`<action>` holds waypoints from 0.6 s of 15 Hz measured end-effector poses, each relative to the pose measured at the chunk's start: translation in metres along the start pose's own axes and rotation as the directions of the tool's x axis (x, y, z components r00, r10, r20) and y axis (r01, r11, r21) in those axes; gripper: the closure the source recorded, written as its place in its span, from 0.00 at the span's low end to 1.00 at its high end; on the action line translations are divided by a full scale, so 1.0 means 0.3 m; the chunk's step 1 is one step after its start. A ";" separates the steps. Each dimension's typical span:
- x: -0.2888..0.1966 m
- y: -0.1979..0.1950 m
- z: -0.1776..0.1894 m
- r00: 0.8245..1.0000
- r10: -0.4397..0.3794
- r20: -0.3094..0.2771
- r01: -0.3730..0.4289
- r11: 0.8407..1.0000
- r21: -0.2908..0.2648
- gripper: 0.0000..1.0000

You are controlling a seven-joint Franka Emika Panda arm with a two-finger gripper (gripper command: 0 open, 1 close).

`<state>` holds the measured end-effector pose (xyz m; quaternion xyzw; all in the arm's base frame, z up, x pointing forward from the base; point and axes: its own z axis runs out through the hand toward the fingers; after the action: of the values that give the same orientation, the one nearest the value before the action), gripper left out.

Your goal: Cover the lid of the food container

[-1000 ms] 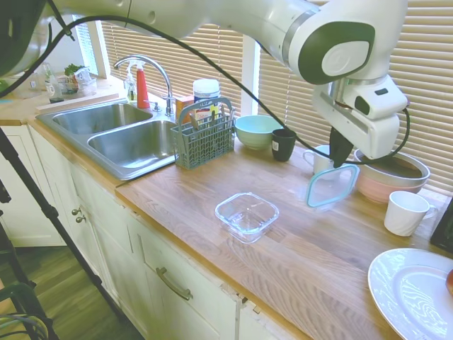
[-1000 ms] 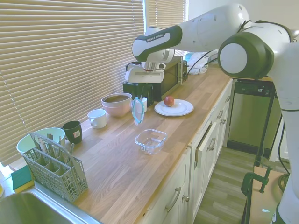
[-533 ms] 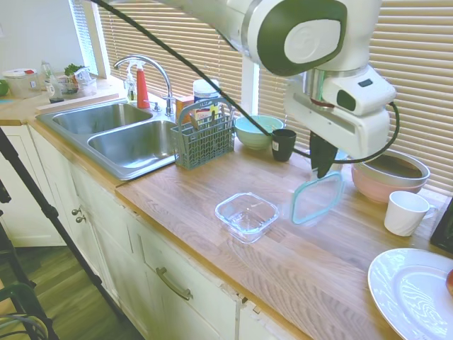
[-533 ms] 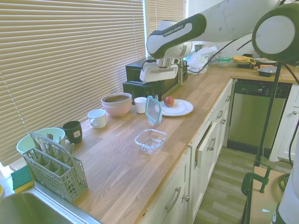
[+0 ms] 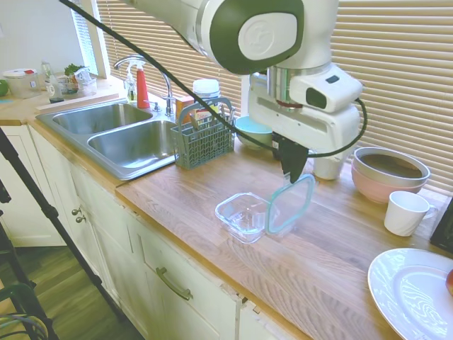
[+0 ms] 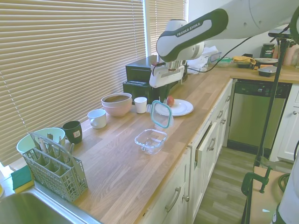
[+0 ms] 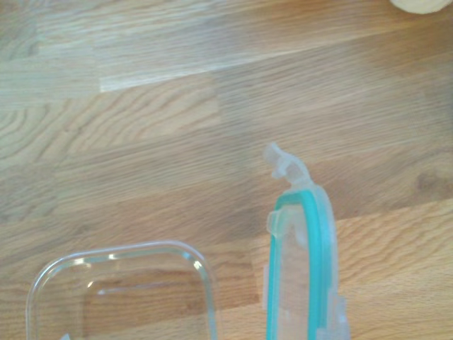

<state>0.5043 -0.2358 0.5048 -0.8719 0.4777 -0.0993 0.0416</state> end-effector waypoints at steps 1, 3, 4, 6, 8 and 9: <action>-0.011 -0.009 -0.009 1.000 -0.019 -0.002 0.019 1.000 -0.009 1.00; -0.033 -0.033 -0.019 0.999 -0.049 -0.004 0.049 0.999 -0.019 1.00; -0.045 -0.044 -0.023 0.998 -0.063 -0.002 0.063 0.998 -0.025 1.00; -0.070 -0.070 -0.033 0.996 -0.090 -0.004 0.090 0.995 -0.034 1.00; -0.095 -0.098 -0.032 0.994 -0.111 0.008 0.111 0.993 -0.039 1.00; -0.106 -0.110 -0.033 0.993 -0.121 0.010 0.121 0.992 -0.044 1.00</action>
<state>0.5128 -0.1911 0.5157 -0.9004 0.4259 -0.0876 0.0179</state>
